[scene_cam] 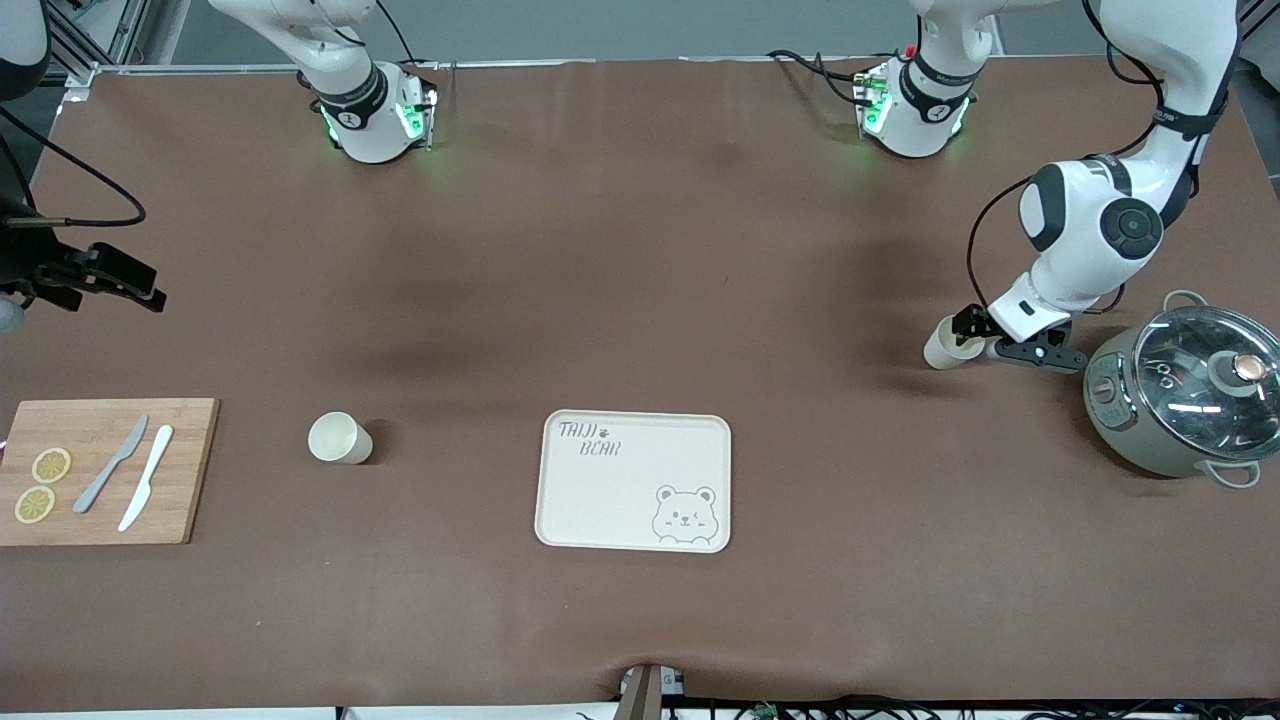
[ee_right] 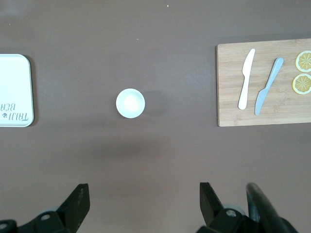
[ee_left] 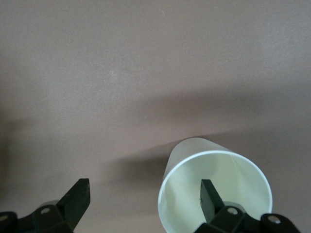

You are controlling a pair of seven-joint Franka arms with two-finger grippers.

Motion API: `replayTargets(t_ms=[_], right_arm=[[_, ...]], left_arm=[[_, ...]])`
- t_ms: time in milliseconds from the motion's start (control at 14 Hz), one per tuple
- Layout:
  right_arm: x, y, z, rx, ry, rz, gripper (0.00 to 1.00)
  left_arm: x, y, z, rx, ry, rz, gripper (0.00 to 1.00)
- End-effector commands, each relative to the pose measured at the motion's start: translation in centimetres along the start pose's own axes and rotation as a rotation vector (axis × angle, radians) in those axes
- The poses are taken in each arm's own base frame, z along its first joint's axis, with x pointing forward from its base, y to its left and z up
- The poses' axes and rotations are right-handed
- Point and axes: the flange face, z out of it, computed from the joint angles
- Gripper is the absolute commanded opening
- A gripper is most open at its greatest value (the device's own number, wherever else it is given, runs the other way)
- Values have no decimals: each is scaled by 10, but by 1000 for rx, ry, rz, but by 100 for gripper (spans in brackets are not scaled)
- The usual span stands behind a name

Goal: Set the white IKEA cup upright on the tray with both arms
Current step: 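Lower the left gripper over the cup and close on its rim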

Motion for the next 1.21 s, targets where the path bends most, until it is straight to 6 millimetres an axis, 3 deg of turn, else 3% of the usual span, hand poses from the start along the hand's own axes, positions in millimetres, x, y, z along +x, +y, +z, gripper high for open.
replayTargets(t_ms=[0, 142, 214, 285, 356, 1140], right_arm=[[1, -1, -1, 2, 2, -10, 100], [2, -1, -1, 2, 2, -10, 100], [2, -1, 0, 2, 0, -10, 100], [2, -1, 0, 2, 0, -10, 100], [1, -1, -1, 2, 2, -10, 100], [2, -1, 0, 2, -3, -10, 100]], left_arm=[[-2, -3, 1, 9, 14, 28, 100], [-2, -4, 0, 11, 15, 30, 100], [-2, -4, 0, 11, 17, 28, 72], [-3, -10, 0, 12, 16, 11, 26], [-4, -16, -2, 14, 19, 5, 0], [-2, -15, -5, 16, 26, -6, 0]])
